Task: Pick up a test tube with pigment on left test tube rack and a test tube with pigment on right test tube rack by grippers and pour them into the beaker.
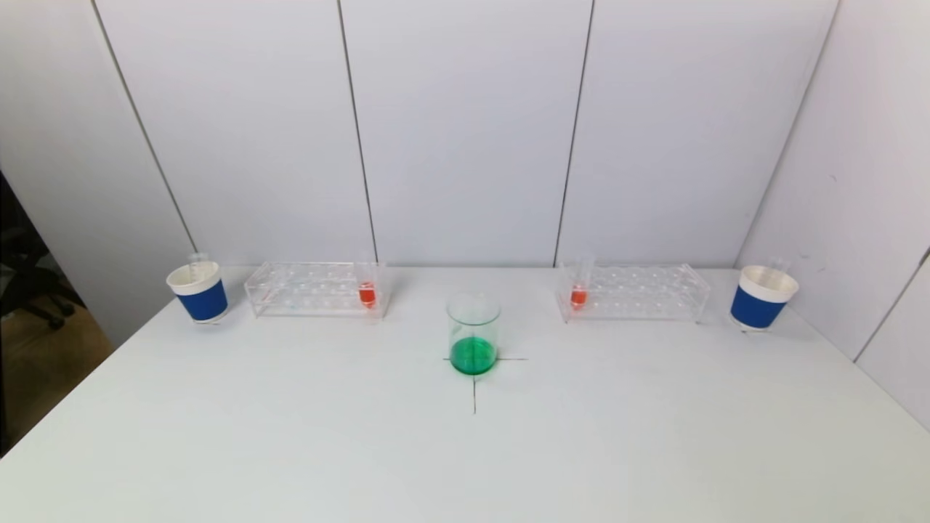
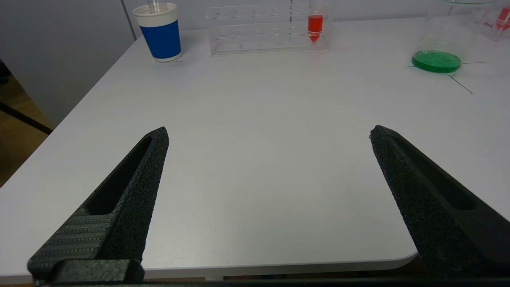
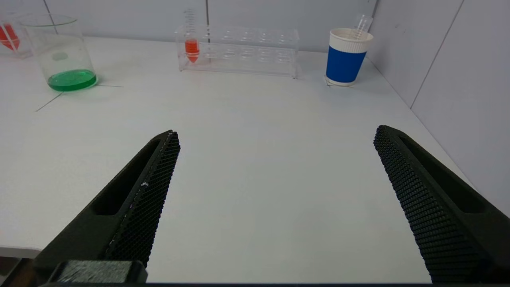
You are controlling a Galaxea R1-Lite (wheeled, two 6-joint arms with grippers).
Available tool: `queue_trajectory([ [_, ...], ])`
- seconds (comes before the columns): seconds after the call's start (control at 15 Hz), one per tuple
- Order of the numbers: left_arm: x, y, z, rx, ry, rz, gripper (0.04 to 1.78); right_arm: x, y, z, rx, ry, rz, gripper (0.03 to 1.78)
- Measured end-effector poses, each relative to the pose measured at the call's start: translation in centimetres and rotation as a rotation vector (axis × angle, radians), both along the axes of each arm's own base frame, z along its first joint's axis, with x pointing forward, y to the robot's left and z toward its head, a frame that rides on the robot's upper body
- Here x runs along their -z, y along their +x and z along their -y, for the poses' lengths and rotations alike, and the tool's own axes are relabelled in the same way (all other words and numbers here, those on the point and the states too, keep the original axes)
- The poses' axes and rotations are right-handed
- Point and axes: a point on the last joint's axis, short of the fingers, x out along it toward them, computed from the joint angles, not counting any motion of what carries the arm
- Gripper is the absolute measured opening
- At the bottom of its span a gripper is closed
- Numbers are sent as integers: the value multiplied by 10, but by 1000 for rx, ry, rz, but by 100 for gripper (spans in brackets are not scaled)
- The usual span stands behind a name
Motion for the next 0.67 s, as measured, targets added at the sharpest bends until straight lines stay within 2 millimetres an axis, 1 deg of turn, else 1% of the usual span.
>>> queue_trajectory([
  [0.67, 0, 0, 0, 0, 0, 0, 176, 0, 0, 1, 26, 25, 0, 177],
])
